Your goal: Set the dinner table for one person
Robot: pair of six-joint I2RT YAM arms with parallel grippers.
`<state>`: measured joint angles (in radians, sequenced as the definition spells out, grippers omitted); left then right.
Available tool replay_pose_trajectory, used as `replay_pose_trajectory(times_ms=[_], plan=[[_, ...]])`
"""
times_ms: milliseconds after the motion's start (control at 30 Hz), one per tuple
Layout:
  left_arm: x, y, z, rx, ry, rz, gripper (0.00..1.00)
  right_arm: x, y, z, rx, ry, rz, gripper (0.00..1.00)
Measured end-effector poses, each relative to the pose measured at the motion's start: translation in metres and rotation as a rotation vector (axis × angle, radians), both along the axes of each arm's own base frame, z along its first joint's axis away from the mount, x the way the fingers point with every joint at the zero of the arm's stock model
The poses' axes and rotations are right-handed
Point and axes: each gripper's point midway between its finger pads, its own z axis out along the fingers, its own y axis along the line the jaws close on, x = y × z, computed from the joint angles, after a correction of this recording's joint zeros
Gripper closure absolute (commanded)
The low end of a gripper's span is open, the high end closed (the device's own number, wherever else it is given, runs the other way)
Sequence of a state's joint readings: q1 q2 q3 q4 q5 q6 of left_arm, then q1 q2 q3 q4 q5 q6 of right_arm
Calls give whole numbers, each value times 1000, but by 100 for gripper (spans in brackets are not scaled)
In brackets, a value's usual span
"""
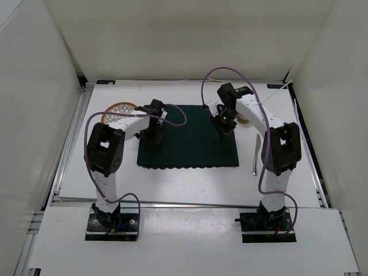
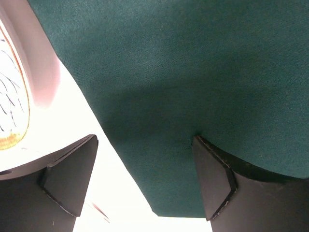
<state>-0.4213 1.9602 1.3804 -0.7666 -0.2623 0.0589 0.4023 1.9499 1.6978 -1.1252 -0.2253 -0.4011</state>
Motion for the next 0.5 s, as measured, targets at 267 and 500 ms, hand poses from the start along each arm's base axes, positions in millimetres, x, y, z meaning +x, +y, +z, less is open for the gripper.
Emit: replay_pose_trajectory(times_ms=[267, 500], plan=[[13, -9, 0, -7, -19, -11, 13, -14, -6, 0, -7, 19, -1, 100], [8, -14, 1, -4, -43, -21, 17, -14, -7, 0, -8, 18, 0, 100]])
